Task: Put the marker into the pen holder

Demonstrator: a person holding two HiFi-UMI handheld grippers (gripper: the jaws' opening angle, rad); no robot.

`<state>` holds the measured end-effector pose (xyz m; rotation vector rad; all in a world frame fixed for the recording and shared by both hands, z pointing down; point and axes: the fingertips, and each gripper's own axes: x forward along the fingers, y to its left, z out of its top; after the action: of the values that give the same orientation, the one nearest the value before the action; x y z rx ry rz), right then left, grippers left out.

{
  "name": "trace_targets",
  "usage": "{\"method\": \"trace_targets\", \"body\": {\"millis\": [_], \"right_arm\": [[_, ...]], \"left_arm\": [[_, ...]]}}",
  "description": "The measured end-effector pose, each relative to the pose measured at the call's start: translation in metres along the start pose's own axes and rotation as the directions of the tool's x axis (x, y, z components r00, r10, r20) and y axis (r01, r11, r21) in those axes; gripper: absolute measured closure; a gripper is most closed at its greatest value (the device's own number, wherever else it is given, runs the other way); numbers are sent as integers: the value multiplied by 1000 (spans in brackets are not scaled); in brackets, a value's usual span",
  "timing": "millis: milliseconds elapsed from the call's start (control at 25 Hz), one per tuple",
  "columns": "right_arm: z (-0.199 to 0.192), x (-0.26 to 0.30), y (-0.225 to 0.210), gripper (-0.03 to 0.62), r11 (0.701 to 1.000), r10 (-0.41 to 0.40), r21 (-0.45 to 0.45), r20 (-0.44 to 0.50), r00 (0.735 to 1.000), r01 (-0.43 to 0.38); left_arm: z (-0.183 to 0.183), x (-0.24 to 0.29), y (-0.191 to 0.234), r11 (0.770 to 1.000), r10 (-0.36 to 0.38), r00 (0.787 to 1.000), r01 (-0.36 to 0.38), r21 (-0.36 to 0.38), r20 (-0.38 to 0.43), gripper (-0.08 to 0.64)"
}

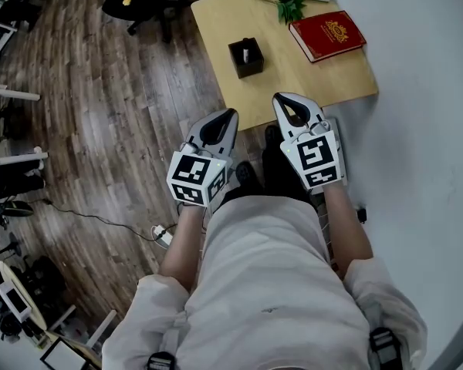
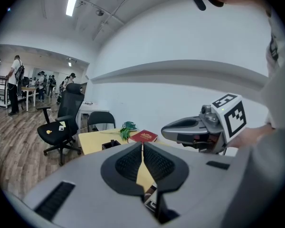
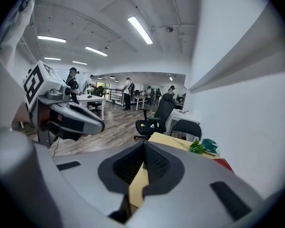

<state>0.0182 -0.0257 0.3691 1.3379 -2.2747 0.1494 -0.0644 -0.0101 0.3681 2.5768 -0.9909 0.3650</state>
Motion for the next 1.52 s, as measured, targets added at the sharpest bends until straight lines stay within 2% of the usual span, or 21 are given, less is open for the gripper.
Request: {"method": "trace_targets", "body": {"millis": [240,600,960,1520], "right_arm": [[23,-24,-4,594,997,-23,79,90,996,16],[38,-47,9,595,984,33,169,169,985,-62],[43,-56,24,595,987,51,138,205,977,-81],[40,-57,23,595,980,69,167,221,973,-108]], "left_arm": [[14,-9,-10,1000,-3,1000,2,17,30,548],[24,-16,-28,999,-12,997,10,31,70,548],[24,-24,-34,1000,-7,996,6,17,88,548],[29,-25,-32,1000,-4,995,3,14,99,548]]}}
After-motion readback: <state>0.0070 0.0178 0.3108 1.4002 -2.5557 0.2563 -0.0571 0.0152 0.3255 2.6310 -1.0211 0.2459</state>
